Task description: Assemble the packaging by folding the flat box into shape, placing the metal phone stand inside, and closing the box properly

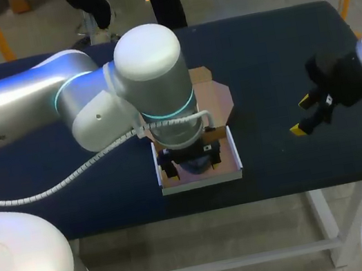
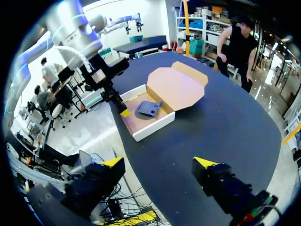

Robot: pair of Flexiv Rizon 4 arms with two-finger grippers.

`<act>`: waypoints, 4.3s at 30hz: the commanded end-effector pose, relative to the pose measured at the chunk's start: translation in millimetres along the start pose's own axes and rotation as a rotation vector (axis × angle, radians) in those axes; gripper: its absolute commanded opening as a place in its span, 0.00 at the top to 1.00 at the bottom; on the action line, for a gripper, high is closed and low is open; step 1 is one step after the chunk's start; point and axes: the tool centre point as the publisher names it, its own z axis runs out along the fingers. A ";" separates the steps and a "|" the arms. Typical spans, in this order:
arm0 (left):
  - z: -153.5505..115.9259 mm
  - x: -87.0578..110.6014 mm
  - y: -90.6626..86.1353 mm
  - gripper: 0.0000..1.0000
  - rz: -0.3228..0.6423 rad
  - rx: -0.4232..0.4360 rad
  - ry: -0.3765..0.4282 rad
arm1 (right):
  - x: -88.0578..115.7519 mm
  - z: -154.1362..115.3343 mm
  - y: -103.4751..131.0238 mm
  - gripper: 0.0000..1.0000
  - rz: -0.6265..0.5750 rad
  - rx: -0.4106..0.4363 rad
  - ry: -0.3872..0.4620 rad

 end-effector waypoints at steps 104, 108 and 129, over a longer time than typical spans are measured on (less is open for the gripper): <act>-83.0 -77.4 -114.4 0.00 0.408 0.246 0.608 | -12.3 2.6 41.4 0.00 -0.109 0.143 0.171; -81.4 -80.7 -117.8 0.00 0.415 0.258 0.614 | -12.3 1.1 45.7 0.00 -0.120 0.150 0.176; -61.4 -105.4 -146.7 0.00 0.464 0.324 0.650 | -15.2 0.4 83.8 0.00 -0.200 0.277 0.171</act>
